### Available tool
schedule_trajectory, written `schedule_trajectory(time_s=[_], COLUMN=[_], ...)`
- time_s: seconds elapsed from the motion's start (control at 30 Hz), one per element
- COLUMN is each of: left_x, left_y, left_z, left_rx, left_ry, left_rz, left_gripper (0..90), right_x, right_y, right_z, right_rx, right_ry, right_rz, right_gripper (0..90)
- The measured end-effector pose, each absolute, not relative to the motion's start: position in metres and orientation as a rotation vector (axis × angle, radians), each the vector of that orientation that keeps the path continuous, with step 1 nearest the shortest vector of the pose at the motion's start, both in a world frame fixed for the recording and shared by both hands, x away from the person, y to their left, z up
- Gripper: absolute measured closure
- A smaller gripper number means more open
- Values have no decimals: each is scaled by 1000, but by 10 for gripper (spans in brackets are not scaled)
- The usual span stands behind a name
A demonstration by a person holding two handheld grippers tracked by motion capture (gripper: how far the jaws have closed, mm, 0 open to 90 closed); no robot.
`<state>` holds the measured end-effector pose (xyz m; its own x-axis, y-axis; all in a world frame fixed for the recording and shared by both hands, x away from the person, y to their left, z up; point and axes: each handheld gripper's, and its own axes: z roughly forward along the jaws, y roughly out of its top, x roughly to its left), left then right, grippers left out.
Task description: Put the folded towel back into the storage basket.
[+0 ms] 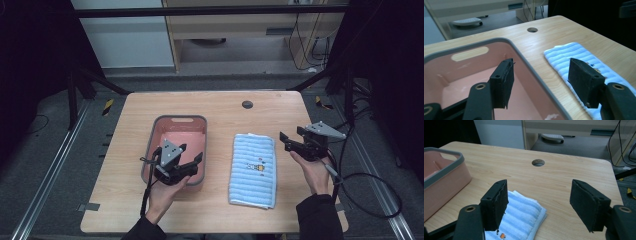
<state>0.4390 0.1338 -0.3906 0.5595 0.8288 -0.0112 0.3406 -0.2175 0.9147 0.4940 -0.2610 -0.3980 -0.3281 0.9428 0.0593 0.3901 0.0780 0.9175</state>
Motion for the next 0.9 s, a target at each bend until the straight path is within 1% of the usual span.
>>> schedule_trajectory(time_s=[0.33,0.5,0.9], left_x=[437,435,429], left_y=[109,94,70], left_z=[-397,-403,-419], left_rx=[1834,1857,1920], left_ry=[917,899,863], left_rz=[579,541,503], left_gripper=[378,382,396], right_x=[501,503,507], right_y=[-260,-259,-256], right_z=[-404,-407,-420], right_rx=[1317,1322,1321], right_ry=[1799,1801,1828], right_rz=[1214,1215,1186], right_gripper=[316,316,318])
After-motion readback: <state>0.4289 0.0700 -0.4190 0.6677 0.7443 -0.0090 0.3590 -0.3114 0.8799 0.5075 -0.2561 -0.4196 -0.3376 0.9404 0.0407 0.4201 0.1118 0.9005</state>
